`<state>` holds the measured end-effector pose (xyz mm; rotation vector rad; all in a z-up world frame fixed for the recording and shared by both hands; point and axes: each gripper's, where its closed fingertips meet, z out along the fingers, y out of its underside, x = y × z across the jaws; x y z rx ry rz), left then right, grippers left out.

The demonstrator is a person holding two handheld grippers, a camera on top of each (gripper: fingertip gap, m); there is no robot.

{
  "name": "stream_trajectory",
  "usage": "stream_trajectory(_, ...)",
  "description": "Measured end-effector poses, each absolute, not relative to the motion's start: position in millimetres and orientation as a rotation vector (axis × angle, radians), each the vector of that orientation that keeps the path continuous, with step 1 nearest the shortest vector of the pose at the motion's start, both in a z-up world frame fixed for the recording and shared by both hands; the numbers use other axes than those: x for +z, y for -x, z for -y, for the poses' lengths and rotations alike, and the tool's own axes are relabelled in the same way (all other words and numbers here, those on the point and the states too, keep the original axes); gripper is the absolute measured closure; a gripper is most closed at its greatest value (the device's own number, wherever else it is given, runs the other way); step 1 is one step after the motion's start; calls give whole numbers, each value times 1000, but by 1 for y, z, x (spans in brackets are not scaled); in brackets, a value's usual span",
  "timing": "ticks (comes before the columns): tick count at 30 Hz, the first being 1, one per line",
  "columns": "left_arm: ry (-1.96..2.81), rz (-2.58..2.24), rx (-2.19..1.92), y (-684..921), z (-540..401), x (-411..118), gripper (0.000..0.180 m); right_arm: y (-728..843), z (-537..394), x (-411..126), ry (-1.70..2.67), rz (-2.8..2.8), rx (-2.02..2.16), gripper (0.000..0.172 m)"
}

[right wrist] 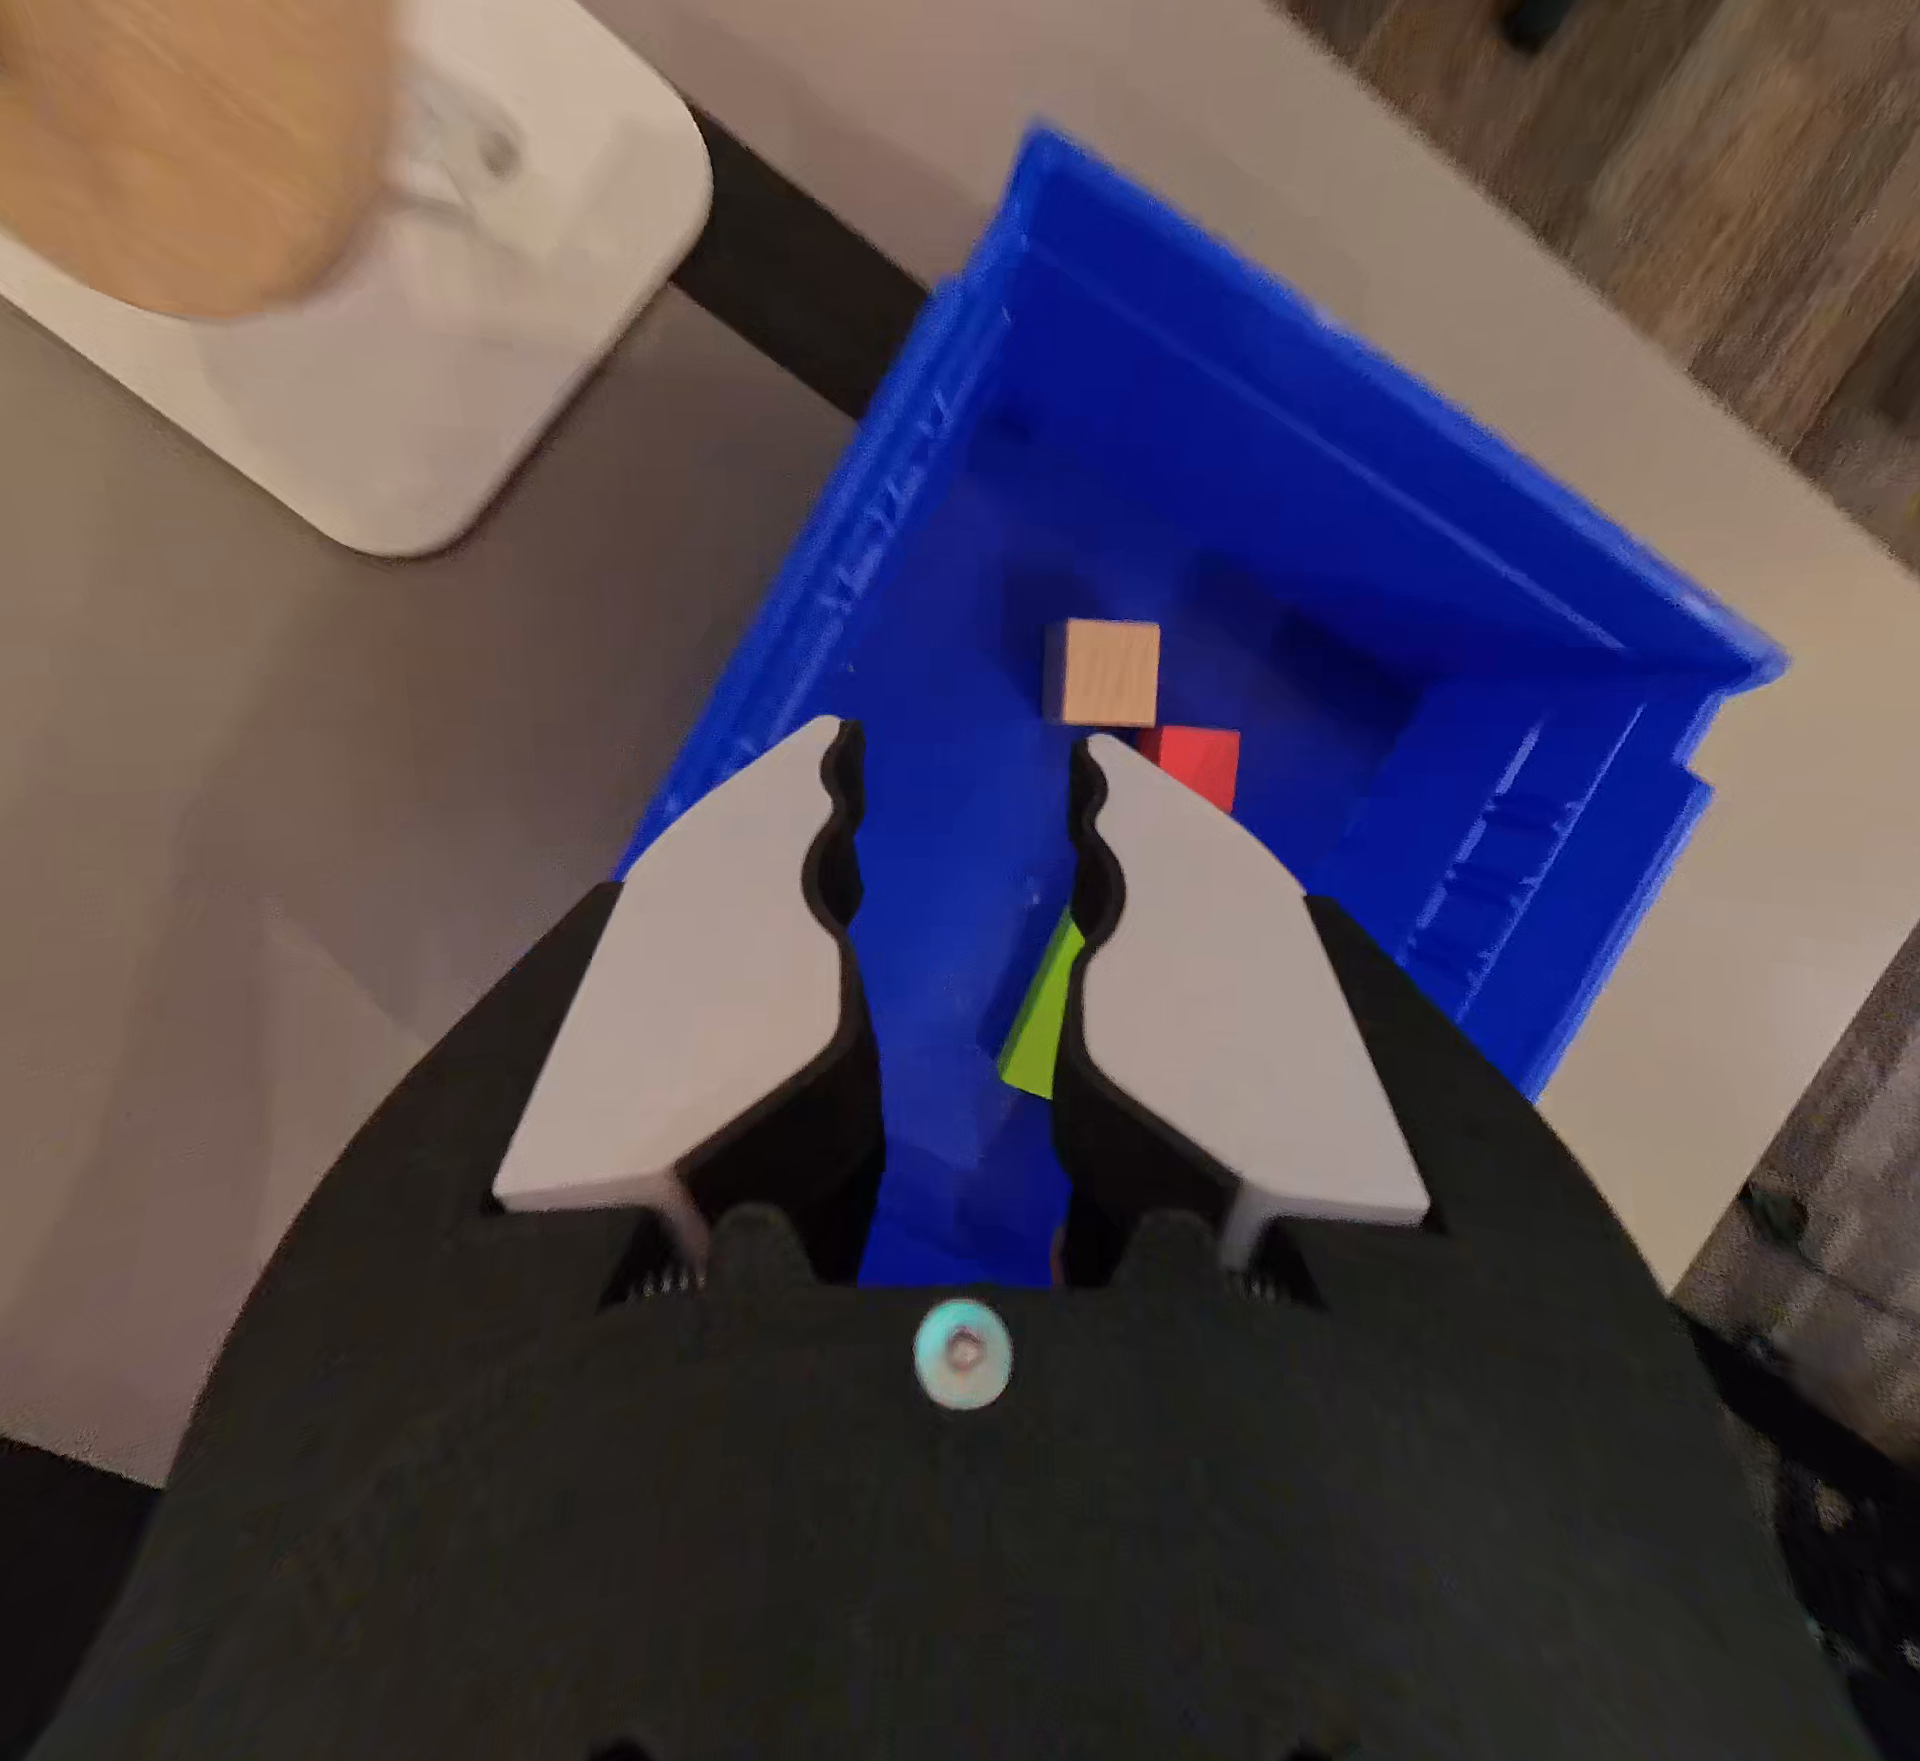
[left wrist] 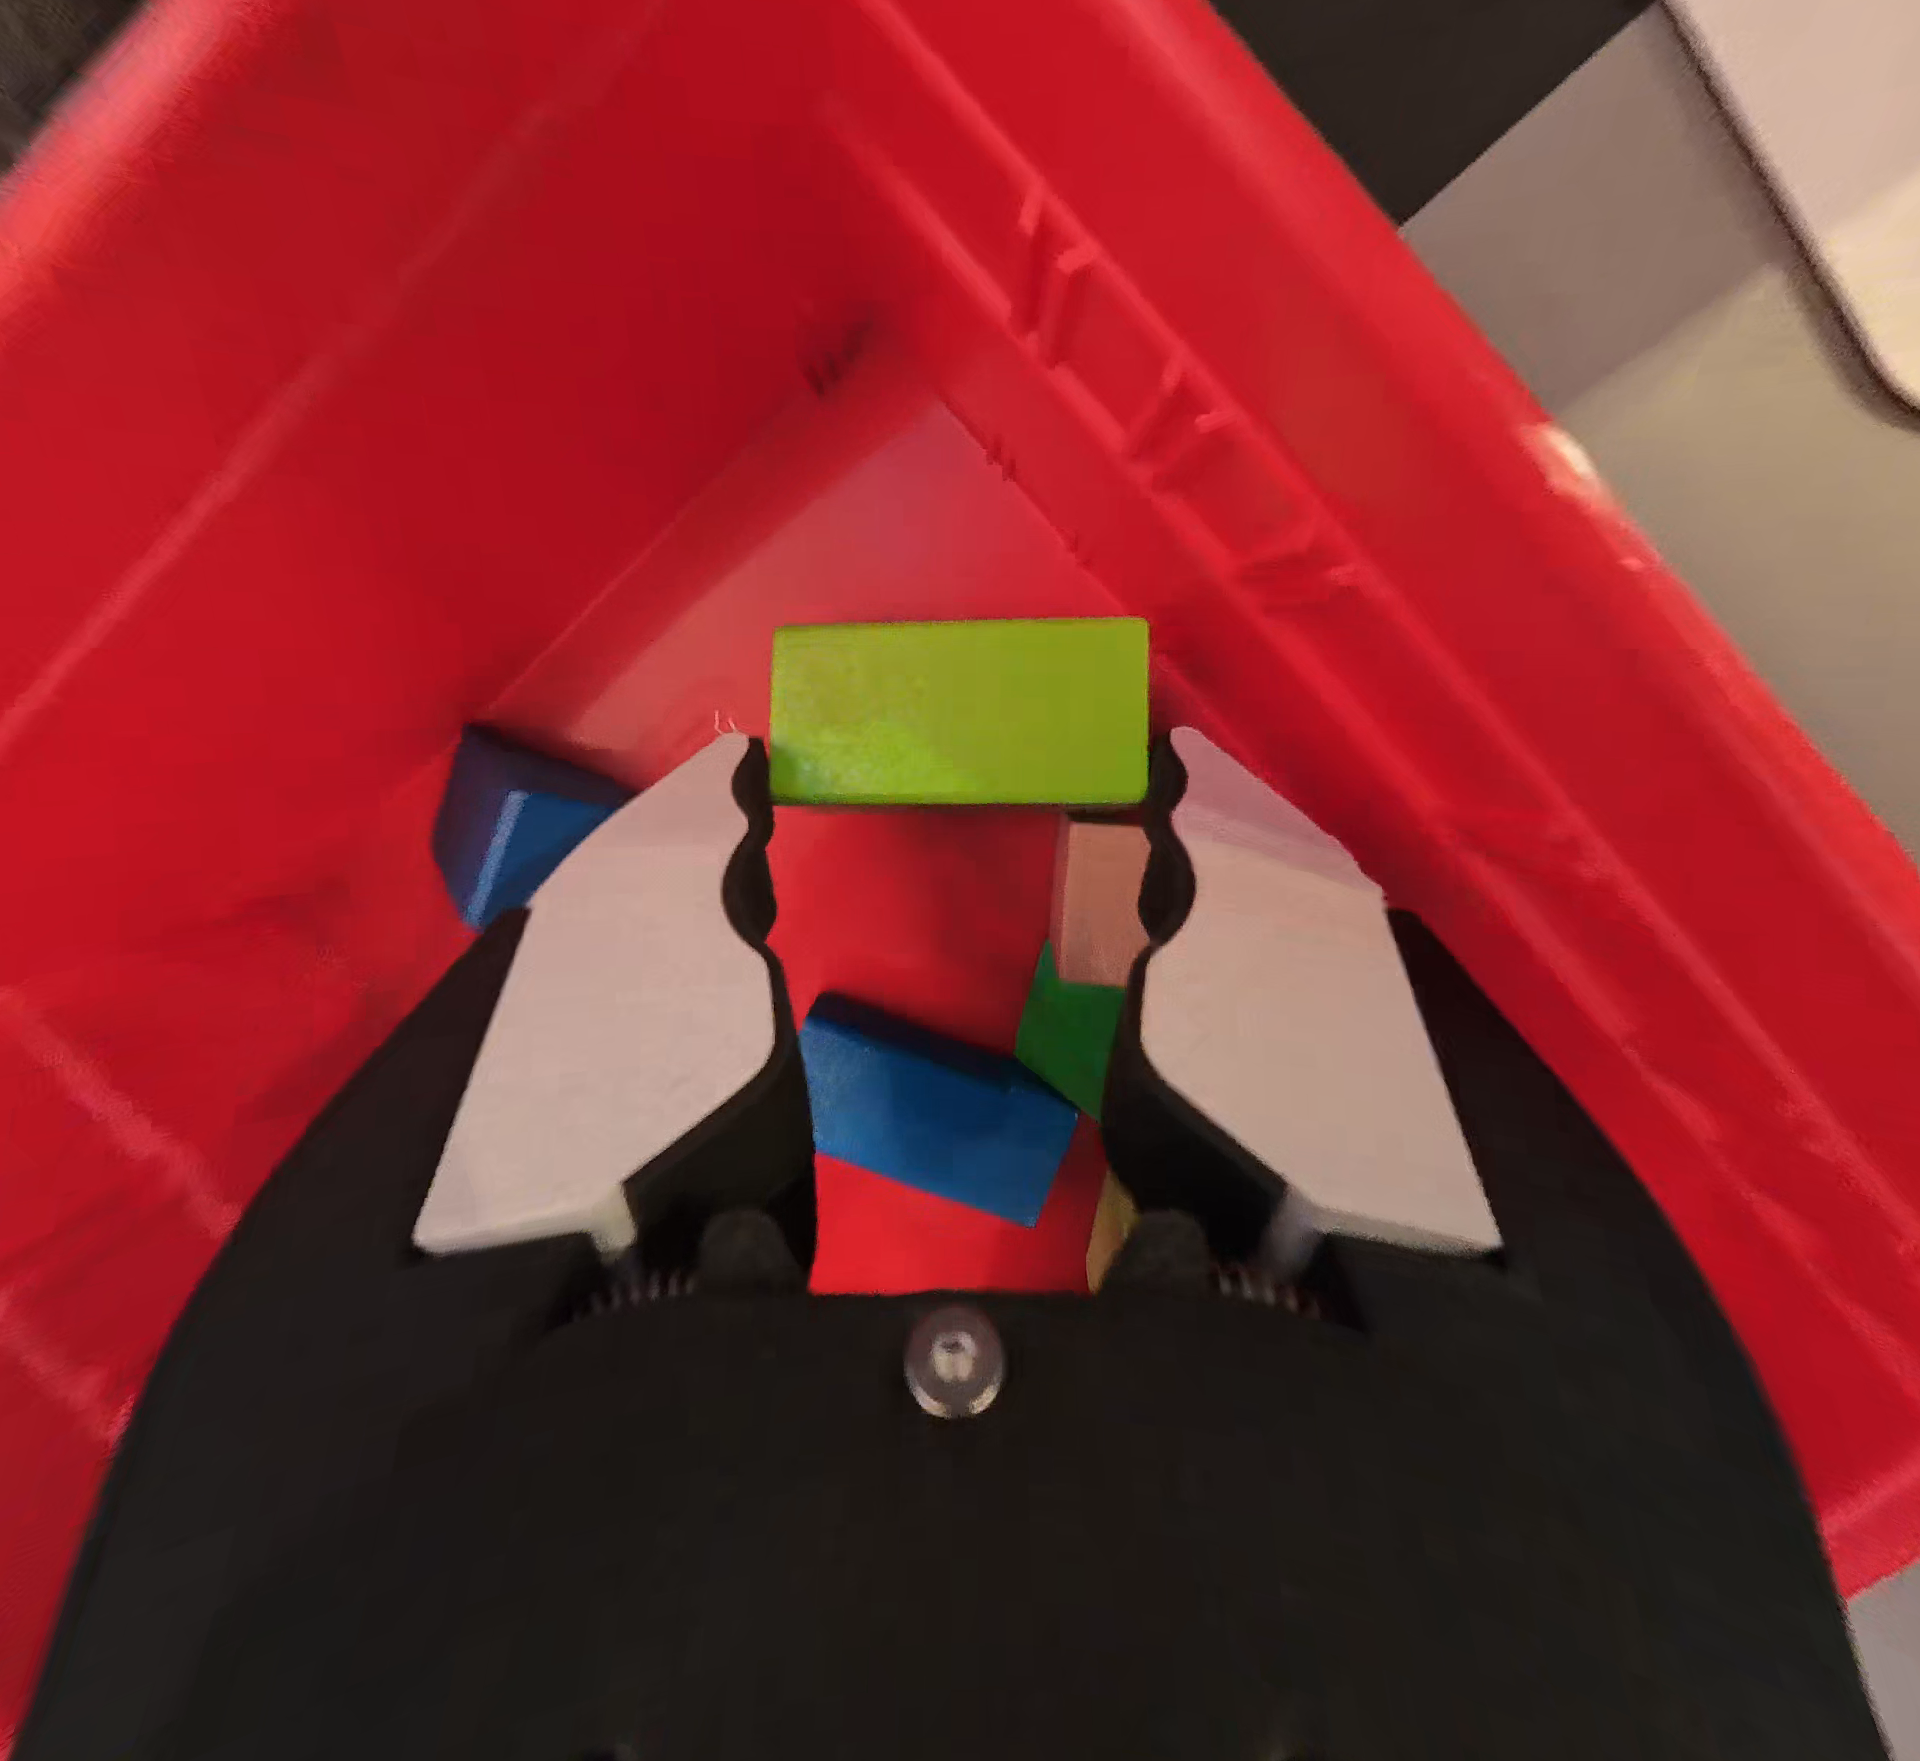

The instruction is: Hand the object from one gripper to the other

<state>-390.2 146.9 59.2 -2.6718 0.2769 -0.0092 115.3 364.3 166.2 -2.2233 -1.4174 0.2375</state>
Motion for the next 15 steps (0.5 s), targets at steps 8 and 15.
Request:
stream_trajectory(8, 2223, -204, -181, 357, -125, 165, 112, -22, -247, 270, 1731, 1526, 778, 130)
stream_trajectory(15, 1794, -477, -517, 207, -106, 289, 112, 86, -137, 319, 1283, 1599, 1361, 102)
